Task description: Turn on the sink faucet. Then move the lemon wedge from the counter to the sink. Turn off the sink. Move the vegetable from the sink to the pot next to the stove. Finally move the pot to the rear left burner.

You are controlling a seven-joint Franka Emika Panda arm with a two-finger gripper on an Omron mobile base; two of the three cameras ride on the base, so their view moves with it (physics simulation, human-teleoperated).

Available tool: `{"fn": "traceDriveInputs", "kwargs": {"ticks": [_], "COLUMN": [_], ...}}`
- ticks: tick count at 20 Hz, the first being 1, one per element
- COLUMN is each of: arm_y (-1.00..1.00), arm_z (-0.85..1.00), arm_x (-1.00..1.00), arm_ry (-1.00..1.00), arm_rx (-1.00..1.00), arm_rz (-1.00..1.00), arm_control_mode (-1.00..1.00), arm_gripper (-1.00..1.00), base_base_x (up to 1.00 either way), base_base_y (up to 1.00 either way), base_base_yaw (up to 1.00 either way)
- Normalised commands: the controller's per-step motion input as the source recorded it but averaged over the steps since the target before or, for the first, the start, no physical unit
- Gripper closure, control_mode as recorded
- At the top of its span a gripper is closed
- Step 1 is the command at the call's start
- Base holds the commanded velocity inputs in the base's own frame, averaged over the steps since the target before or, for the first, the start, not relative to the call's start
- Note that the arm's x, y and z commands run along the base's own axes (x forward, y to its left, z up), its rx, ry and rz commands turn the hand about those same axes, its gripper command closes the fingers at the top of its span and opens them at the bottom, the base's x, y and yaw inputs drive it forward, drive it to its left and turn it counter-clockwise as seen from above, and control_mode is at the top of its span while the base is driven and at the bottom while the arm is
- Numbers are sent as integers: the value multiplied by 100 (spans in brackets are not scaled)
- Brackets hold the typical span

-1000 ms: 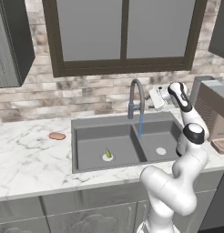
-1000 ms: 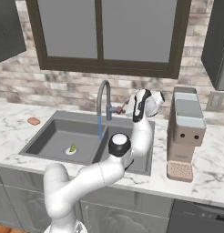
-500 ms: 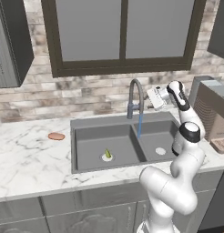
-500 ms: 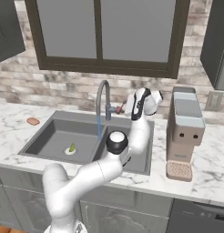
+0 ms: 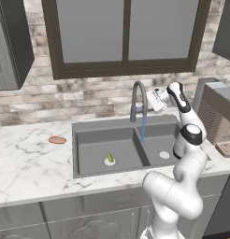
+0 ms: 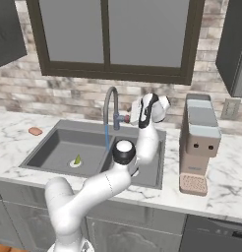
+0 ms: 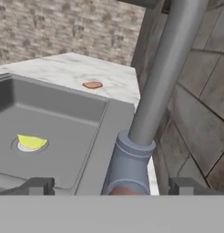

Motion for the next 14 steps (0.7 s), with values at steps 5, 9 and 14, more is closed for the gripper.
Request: {"fn": "traceDriveInputs", "kwargs": {"ticks": [5,9,14], "arm_y": [-8,-33,-29], "arm_z": [0,0,0], "arm_x": [0,0,0], "arm_ry": [-4,0,1], "arm_rx": [1,2,0], "arm_rz": [2,0,-4], "arm_control_mode": [-100,-100,-100], "arm_gripper": [-100,-100,-100], "base_base_x": [0,0,0], "base_base_y": [0,0,0], "base_base_yaw": [0,0,0]}}
